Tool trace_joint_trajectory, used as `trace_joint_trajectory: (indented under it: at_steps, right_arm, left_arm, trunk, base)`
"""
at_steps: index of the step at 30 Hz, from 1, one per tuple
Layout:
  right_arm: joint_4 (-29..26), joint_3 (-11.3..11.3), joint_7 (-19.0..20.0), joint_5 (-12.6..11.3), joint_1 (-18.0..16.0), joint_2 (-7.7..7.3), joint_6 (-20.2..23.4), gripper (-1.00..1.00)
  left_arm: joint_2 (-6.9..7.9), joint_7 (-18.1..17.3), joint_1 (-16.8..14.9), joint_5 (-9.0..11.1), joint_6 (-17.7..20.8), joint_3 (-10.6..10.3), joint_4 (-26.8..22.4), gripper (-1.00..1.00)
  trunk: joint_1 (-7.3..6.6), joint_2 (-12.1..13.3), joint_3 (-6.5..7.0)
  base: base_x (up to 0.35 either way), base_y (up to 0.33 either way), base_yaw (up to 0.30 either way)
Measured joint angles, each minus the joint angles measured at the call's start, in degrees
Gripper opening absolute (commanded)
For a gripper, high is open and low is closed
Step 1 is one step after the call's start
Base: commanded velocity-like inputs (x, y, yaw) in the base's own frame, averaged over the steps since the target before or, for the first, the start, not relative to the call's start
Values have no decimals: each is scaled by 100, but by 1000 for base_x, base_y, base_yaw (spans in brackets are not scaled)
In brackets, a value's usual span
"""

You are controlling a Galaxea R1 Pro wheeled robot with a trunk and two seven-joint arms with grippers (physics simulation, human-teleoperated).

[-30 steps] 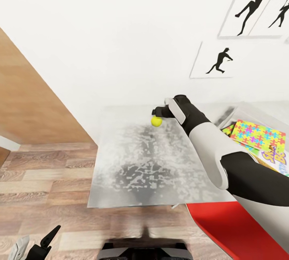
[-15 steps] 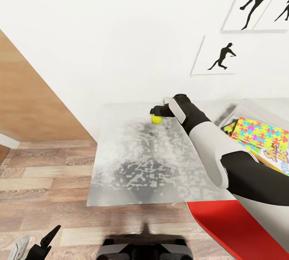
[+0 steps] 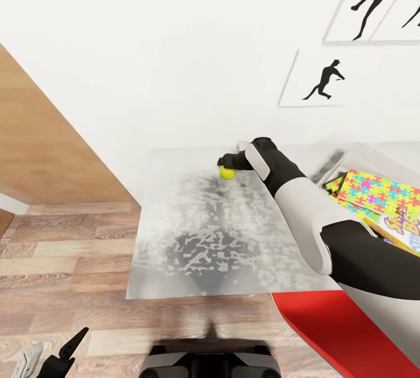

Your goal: Put all the toys in the child's room - the three board games (two on the bed and one on the table), the two jigsaw puzzles on the table, and the tennis ball on the table - inside the toy box on the table in the child's room.

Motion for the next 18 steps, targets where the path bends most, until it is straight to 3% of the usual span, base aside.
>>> trace_joint_trajectory:
  at_steps: [18]
  right_arm:
    - [-16, 2, 5, 40, 13, 0, -10, 100]
  left_arm:
    - [0, 2, 0, 0, -2, -1, 1, 100]
  trunk:
    - [0, 0, -35]
  base:
    - [0, 0, 0]
